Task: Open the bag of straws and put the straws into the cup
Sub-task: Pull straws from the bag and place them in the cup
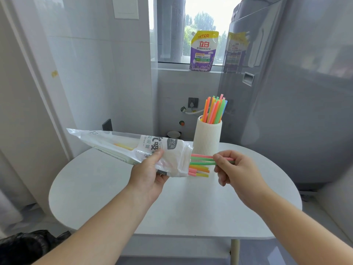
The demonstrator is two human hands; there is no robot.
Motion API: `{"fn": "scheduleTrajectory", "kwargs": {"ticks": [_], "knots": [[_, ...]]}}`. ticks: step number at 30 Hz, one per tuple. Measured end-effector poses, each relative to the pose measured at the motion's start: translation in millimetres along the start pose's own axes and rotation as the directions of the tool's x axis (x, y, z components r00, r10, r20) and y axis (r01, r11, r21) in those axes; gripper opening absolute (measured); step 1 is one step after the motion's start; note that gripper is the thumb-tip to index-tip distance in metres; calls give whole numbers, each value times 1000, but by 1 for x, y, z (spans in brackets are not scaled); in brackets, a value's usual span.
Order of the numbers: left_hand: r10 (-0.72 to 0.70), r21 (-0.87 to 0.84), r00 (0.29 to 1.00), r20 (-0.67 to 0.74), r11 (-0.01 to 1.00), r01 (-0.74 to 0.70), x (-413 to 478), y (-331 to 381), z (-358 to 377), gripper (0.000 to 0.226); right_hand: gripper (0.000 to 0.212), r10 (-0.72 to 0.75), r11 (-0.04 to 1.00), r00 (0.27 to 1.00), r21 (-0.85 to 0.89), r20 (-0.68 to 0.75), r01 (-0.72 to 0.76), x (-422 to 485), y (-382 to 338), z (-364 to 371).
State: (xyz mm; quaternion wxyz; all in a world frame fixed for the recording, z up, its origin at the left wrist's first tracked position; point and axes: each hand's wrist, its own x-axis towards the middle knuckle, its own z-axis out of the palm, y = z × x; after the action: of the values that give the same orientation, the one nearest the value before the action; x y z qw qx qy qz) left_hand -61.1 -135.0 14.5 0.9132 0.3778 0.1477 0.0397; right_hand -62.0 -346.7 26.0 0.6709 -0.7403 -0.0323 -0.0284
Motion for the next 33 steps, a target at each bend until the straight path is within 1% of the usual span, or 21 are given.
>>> {"fn": "scheduleTrajectory", "kwargs": {"ticks": [3, 7, 9, 11, 12, 13, 16, 19, 22, 27, 33], "knots": [[-10, -5, 1000, 2, 1000, 10, -1, -1, 2, 29, 14, 47, 990, 998, 131, -42, -41, 1, -4, 1], [-19, -9, 1000, 14, 1000, 19, -2, -1, 3, 25, 13, 161, 942, 986, 307, -51, -138, 2, -11, -4], [-20, -14, 1000, 19, 1000, 20, -3, -1, 3, 24, 13, 227, 886, 973, 425, -46, -187, 4, -11, -4], [-25, -17, 999, 24, 1000, 26, -4, -3, 5, 21, 16, 284, 796, 958, 564, -30, -219, 5, -10, 0], [-30, -18, 999, 25, 999, 30, -5, -4, 6, 20, 17, 294, 759, 956, 612, -17, -222, 5, -10, 2], [-35, -19, 999, 26, 999, 36, -6, -5, 6, 19, 18, 285, 743, 958, 633, -4, -219, 5, -10, 4], [-50, -31, 999, 15, 998, 50, -8, -7, 8, 19, 19, 226, 789, 974, 584, 14, -192, 4, -11, 11], [-52, -49, 999, 9, 997, 52, -8, -6, 8, 24, 11, 235, 790, 972, 580, 9, -196, 3, -12, 16], [-60, -65, 998, 10, 996, 60, -8, -6, 7, 22, 14, 249, 792, 968, 582, -30, -185, 5, -12, 20], [-83, -100, 997, 5, 991, 83, -8, -6, 9, 16, 22, 192, 846, 975, 521, -111, -107, 8, -14, 15], [-72, -135, 997, -17, 988, 69, -2, -1, 5, 17, 23, 104, 828, 984, 560, -142, -7, 11, -32, -1]]}}
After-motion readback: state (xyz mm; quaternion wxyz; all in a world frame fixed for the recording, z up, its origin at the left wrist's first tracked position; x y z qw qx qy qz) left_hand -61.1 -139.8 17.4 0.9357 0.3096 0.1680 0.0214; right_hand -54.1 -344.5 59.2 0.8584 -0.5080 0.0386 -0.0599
